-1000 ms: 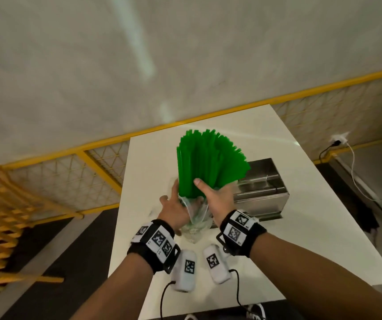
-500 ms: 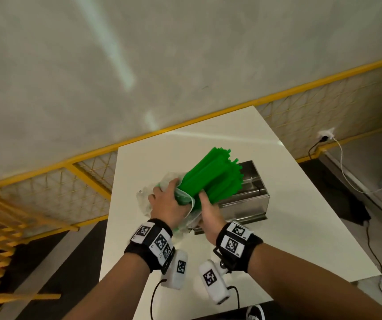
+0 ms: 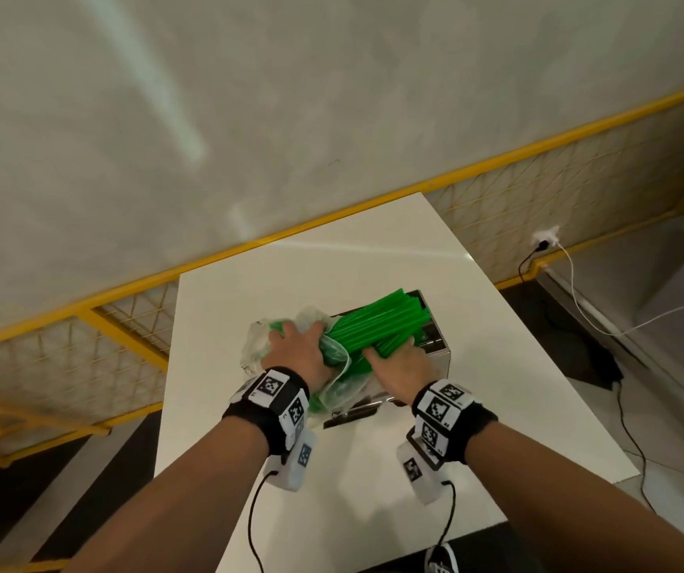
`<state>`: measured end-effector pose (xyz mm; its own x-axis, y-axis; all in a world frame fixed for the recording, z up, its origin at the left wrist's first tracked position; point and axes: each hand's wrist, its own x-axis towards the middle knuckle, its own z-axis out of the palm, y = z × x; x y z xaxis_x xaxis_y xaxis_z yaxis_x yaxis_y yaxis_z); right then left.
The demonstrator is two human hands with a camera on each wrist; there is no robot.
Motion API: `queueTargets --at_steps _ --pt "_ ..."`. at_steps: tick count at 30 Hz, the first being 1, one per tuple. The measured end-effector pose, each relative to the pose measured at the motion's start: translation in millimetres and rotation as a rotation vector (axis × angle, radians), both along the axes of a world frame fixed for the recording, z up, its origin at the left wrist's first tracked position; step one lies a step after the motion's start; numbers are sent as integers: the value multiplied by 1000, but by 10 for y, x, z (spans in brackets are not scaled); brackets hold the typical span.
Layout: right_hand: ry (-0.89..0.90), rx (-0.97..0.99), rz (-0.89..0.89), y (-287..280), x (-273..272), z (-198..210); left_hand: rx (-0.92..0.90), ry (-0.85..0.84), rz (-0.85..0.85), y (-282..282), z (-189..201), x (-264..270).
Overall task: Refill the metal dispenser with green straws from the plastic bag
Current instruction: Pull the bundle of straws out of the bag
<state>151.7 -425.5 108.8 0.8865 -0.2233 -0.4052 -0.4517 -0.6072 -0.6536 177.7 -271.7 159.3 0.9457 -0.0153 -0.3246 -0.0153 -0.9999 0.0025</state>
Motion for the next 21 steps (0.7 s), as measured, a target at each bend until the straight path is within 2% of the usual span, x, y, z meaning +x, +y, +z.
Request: queueTargets --at_steps 2,4,8,9,10,14,19,21 --pt "-5 -219 108 -90 22 50 14 41 -26 -19 7 46" --pt "-3 -298 194 -142 81 114 -41 101 -27 -18 22 96" --pt "24 -390 248 -162 148 170 -444 133 -10 77 71 91" --pt "31 -418 249 -170 146 145 -492 134 -43 100 75 54" --pt "34 -426 246 -174 142 119 -460 141 -89 120 59 16" --pt "-24 -445 285 -178 151 60 -85 136 -223 125 -28 -115" --pt "-65 -280 540 -277 148 41 56 23 -232 64 -86 -110" --pt "-156 -289 602 -351 100 133 92 0 -237 57 -104 -112"
